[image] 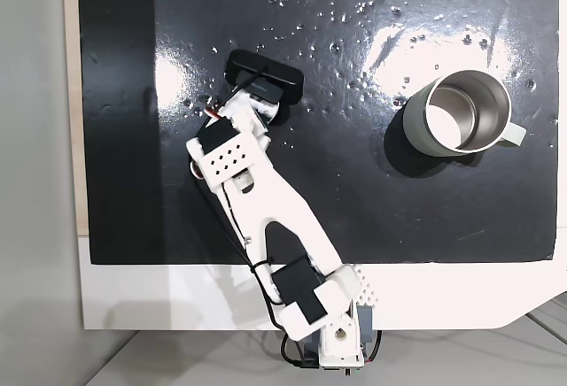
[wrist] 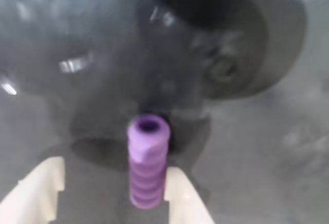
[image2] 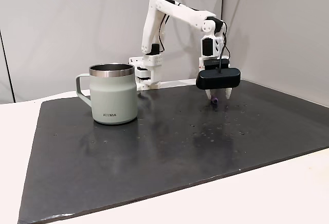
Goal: Grasp a pengrip and put it in the cup.
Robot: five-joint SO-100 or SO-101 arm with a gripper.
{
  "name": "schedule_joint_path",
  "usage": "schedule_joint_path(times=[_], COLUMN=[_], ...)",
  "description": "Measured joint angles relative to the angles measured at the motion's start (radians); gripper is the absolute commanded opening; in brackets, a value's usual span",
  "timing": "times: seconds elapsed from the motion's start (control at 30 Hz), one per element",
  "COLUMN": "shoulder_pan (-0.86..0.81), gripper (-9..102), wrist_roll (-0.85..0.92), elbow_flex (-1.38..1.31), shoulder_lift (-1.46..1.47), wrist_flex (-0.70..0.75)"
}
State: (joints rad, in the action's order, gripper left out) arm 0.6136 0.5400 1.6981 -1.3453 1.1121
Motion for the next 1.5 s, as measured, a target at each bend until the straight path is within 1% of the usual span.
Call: schedule_joint_path(times=[0.2,0.33,0.53,0.9,1.03,1.17,1.3,1.5], shoulder_pan=[0.005,0.003,0.003,0.005,-0.008,-0.080,-0.227,-0.480], gripper=[18,9,1,0,0,0,0,0], wrist_roll=[0.015,0.021,0.031,0.038,0.034,0.041,0.080,0.206], elbow_flex=[0.026,0.048,0.048,0.041,0.009,-0.023,-0.057,-0.155], shoulder_lift=[0.009,0.006,0.008,0.002,-0.029,-0.133,-0.239,-0.385], wrist_flex=[-0.032,-0.054,-0.054,-0.049,0.055,0.201,0.322,0.469])
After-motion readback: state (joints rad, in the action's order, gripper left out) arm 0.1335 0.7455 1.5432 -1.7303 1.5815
